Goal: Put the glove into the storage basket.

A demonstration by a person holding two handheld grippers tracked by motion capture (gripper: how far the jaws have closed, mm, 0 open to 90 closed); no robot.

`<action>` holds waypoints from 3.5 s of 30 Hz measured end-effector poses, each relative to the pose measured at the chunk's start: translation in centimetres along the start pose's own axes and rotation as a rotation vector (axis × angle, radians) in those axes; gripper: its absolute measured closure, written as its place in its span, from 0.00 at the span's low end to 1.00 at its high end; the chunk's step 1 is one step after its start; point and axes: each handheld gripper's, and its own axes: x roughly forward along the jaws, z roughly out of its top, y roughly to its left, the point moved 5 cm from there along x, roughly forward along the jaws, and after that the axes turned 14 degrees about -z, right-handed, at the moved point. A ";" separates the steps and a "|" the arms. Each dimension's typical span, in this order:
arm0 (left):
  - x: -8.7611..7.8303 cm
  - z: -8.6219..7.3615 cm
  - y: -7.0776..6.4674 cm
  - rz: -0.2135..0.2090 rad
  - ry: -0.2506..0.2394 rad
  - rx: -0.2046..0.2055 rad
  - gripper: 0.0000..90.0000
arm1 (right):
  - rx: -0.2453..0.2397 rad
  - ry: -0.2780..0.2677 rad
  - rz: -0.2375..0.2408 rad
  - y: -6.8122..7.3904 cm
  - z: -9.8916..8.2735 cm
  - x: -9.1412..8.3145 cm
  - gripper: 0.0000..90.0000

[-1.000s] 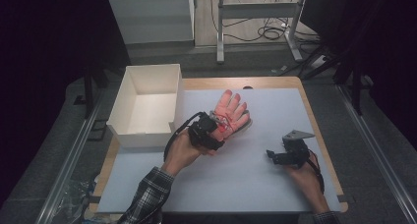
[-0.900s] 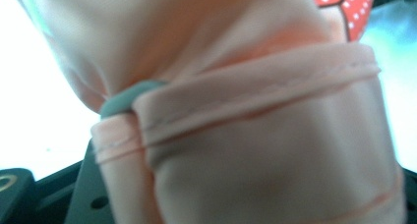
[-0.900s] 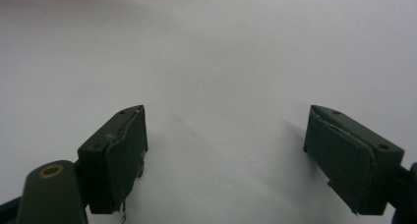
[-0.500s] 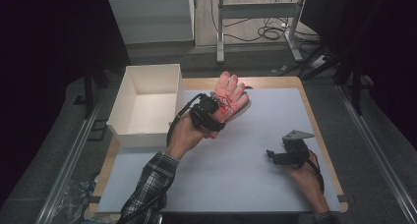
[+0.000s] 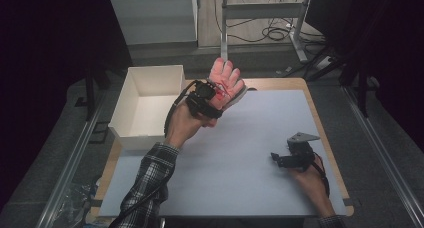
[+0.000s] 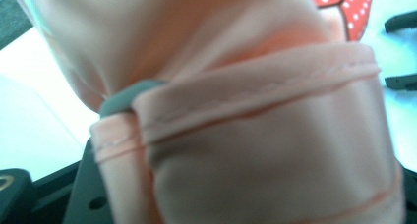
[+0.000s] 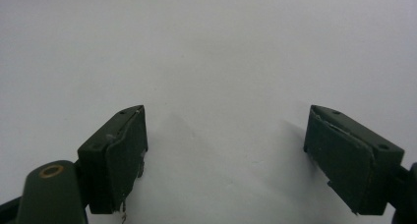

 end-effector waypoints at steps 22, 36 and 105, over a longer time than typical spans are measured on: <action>-7.1 -0.7 6.3 0.187 -0.115 -0.145 0.46 | 0.002 0.001 0.001 0.0 0.0 0.0 0.19; -9.4 -5.2 11.1 0.282 -0.134 -0.281 0.45 | -0.001 -0.001 -0.001 0.0 0.0 0.0 0.19; -1.7 -10.1 15.5 0.237 0.063 -0.490 0.04 | 0.000 0.000 -0.002 0.0 0.0 0.0 0.19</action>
